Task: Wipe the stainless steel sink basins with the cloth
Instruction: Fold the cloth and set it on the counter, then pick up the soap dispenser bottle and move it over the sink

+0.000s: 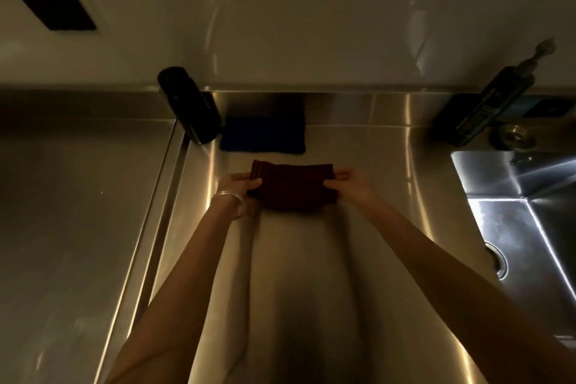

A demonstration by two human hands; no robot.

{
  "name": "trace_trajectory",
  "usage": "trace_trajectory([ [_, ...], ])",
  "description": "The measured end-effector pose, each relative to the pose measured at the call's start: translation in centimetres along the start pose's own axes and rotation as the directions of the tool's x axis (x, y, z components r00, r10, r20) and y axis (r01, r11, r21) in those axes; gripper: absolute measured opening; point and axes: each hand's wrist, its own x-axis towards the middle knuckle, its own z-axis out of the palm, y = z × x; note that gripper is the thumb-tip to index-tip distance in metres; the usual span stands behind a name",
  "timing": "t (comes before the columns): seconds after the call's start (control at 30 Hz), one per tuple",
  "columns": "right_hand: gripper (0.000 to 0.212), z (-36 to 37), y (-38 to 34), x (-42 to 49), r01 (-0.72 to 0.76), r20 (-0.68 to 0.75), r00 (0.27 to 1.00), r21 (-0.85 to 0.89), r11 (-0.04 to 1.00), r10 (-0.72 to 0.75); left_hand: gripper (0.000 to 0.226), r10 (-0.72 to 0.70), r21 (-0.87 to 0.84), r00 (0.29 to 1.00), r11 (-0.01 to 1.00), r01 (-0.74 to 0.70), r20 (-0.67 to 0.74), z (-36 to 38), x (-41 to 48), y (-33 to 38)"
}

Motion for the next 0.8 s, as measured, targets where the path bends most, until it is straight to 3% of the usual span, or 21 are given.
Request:
trace_trajectory([
  [0.2, 0.043, 6.7, -6.0, 5.3, 0.077, -0.031, 0.996, -0.047, 0.996, -0.079, 0.042, 0.149, 0.048, 0.985, 0.988, -0.145, -0.088, -3.7, 7.5, 5.5],
  [0.33, 0.041, 9.4, -7.7, 9.1, 0.102, -0.113, 0.987, -0.100, 0.990, -0.113, 0.045, 0.248, 0.161, 0.960, 0.961, -0.227, -0.131, -4.1, 11.2, 7.2],
  [0.5, 0.035, 10.5, -7.2, 12.3, 0.099, -0.230, 0.960, -0.251, 0.963, -0.158, 0.042, 0.288, 0.355, 0.948, 0.907, -0.225, -0.135, -3.3, 13.7, 7.1],
  [0.7, 0.039, 9.9, -7.3, 11.9, 0.116, -0.184, 0.963, -0.377, 0.919, -0.197, 0.043, 0.362, 0.745, 0.930, 0.638, -0.195, -0.067, -2.9, 12.8, 7.8],
  [0.8, 0.042, 8.0, -7.8, 9.6, 0.152, -0.170, 0.962, -0.315, 0.937, -0.214, 0.052, 0.439, 0.855, 0.899, 0.461, -0.238, 0.014, -1.9, 10.5, 7.6],
])
